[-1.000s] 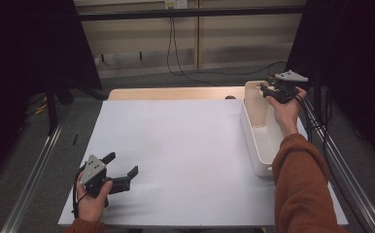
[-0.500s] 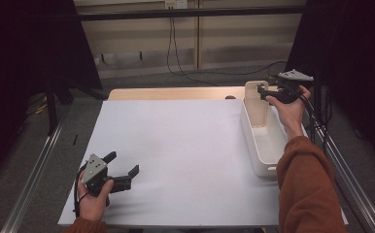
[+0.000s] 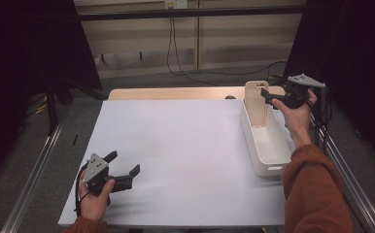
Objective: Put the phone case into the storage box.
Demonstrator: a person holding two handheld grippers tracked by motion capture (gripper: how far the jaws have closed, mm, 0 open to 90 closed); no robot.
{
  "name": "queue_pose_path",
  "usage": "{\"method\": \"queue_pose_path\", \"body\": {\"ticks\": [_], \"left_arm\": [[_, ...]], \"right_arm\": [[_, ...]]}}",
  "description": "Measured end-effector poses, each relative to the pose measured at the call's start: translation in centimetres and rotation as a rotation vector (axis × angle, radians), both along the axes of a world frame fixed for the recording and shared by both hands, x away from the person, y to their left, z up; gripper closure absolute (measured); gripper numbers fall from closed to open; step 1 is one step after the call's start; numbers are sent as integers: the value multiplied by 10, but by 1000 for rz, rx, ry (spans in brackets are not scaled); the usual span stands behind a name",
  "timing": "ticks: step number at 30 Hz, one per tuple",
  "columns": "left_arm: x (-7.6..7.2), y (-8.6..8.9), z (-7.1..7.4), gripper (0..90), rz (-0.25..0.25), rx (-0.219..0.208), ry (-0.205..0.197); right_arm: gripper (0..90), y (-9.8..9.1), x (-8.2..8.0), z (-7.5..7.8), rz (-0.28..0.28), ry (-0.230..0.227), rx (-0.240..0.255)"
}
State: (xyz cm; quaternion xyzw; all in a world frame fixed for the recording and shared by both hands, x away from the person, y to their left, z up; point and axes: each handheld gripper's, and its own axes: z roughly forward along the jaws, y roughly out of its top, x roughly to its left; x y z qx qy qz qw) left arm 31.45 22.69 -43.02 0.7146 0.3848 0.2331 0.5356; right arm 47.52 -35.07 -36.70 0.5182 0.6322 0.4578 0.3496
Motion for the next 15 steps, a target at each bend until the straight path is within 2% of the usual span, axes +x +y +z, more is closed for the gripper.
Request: {"method": "queue_pose_path", "body": {"ticks": [4, 7, 10, 15], "left_arm": [[-1, 1, 0, 26, -2, 6, -4], [-2, 1, 0, 26, 4, -9, -5], [-3, 2, 1, 26, 2, 2, -10], [-4, 4, 1, 26, 11, -6, -12]], "right_arm": [[9, 2, -9, 0, 15, -26, 13], [9, 3, -14, 0, 25, -19, 7], [15, 4, -18, 2, 28, -26, 3], [13, 4, -28, 1, 41, -28, 9]]}}
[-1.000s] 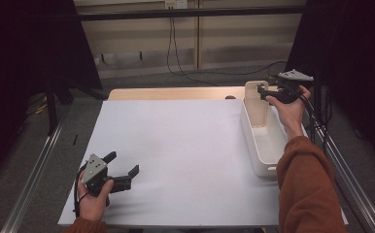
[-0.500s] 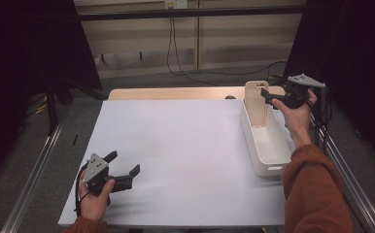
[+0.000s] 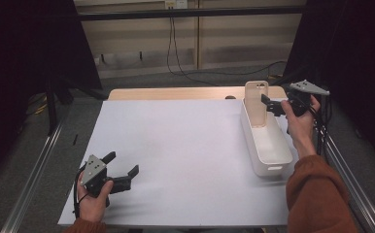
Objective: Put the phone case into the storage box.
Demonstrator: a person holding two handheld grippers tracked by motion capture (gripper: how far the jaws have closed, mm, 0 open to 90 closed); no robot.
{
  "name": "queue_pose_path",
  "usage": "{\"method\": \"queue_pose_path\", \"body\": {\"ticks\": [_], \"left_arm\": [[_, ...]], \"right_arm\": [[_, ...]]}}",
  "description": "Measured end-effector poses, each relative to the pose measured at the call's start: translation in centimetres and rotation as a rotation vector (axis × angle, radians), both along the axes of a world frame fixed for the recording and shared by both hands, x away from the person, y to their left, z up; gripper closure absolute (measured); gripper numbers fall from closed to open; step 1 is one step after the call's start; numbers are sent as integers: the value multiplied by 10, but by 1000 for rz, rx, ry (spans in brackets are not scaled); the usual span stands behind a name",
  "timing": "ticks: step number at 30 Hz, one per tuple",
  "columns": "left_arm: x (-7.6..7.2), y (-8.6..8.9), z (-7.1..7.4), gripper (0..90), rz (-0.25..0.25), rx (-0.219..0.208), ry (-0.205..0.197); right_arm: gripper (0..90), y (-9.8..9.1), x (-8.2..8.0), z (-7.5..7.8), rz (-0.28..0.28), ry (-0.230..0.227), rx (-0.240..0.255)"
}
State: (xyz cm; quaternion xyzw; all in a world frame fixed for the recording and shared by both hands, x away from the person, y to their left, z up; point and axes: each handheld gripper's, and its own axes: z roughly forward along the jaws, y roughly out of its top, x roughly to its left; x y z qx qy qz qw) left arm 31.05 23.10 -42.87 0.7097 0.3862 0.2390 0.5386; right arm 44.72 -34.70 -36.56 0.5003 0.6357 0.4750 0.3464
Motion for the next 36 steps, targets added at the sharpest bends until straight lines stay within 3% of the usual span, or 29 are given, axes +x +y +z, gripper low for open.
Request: {"method": "queue_pose_path", "body": {"ticks": [13, 36], "left_arm": [[-3, 2, 1, 24, 16, -16, -11], [-7, 4, 3, 22, 30, -37, -13]], "right_arm": [[11, -5, -34, 7, 18, -22, 25], [12, -11, -102, -5, 28, -16, 20]]}}
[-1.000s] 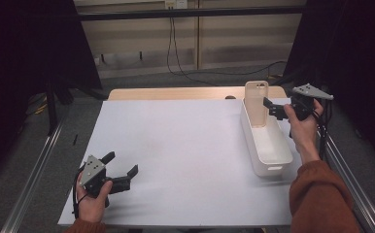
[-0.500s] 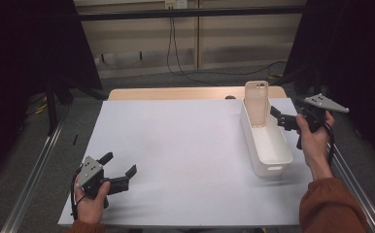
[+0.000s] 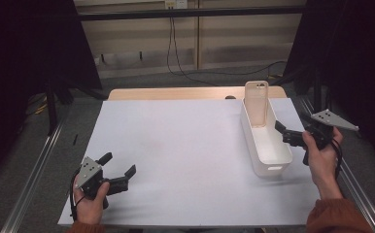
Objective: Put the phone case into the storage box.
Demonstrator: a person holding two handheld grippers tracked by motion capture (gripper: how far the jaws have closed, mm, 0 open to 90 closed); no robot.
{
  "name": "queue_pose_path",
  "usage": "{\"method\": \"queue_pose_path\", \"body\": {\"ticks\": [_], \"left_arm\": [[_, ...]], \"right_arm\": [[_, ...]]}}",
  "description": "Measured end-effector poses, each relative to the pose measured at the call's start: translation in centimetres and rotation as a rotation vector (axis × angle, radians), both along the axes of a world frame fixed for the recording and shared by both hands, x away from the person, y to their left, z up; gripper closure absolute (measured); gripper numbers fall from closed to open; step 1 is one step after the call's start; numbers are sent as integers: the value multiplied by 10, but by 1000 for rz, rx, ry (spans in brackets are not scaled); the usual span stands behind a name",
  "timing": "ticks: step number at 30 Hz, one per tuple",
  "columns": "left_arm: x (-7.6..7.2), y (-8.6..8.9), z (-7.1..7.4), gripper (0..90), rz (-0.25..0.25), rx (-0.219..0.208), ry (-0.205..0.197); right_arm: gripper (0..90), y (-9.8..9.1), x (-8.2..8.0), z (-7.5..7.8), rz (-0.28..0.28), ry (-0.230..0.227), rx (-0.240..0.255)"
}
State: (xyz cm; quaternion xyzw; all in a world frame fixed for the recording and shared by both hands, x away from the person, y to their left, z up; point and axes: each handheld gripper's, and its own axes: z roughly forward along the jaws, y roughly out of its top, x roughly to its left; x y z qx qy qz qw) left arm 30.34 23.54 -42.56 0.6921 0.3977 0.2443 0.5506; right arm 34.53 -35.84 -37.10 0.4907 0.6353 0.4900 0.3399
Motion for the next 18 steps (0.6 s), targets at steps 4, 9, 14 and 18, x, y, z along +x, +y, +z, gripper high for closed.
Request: {"method": "queue_pose_path", "body": {"ticks": [4, 9, 14, 18], "left_arm": [[-1, 0, 0, 22, 0, 1, 1], [-1, 0, 0, 22, -5, 2, -1], [-2, 0, 0, 22, -2, 2, -2], [-2, -1, 0, 22, -3, 3, 0]], "right_arm": [[12, 2, -10, -2, 6, -7, 1], [14, 2, -21, -4, 6, -11, 4], [14, 4, -32, -9, 2, -19, 10], [16, 6, -38, -13, -2, -24, 14]]}}
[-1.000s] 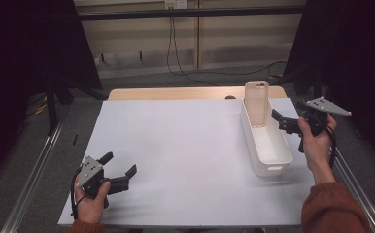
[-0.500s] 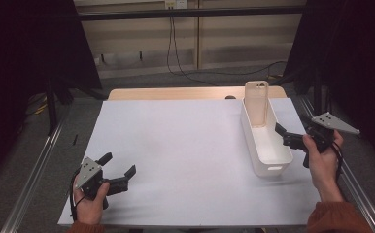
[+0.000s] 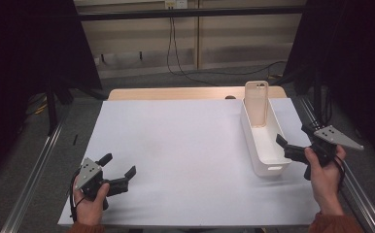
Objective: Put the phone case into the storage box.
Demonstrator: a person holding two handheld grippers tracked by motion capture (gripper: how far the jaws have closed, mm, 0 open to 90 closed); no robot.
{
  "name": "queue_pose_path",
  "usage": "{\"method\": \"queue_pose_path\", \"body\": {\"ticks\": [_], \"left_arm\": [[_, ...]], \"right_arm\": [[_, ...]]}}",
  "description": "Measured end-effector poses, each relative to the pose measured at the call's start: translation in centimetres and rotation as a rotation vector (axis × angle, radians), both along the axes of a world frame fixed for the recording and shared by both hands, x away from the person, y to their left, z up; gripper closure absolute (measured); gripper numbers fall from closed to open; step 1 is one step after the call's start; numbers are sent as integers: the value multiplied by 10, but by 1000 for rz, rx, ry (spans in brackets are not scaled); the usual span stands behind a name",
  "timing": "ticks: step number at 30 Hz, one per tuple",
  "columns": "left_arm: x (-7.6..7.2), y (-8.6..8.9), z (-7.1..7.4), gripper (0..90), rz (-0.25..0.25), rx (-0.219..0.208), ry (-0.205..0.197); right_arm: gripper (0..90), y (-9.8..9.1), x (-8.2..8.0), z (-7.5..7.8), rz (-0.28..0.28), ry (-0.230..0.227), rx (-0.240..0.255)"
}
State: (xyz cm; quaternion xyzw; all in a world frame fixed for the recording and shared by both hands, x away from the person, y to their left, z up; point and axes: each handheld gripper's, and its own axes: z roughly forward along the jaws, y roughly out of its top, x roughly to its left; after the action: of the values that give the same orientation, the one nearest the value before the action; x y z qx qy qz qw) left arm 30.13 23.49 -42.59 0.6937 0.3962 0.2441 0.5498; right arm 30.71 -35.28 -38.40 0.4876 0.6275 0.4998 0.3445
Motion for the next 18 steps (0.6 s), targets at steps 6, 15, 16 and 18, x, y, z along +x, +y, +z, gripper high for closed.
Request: {"method": "queue_pose_path", "body": {"ticks": [6, 15, 16, 18], "left_arm": [[-1, 1, 0, 22, -4, 2, 0], [-3, -1, -1, 22, -2, -2, 1], [-3, -1, -1, 22, -2, -6, 1], [-4, -1, -1, 22, -4, -3, 0]], "right_arm": [[17, 2, -15, -4, -5, -4, -3], [17, 5, -41, -13, -13, -14, 10], [17, 5, -44, -15, -18, -13, 7], [17, 5, -50, -19, -26, -12, 7]]}}
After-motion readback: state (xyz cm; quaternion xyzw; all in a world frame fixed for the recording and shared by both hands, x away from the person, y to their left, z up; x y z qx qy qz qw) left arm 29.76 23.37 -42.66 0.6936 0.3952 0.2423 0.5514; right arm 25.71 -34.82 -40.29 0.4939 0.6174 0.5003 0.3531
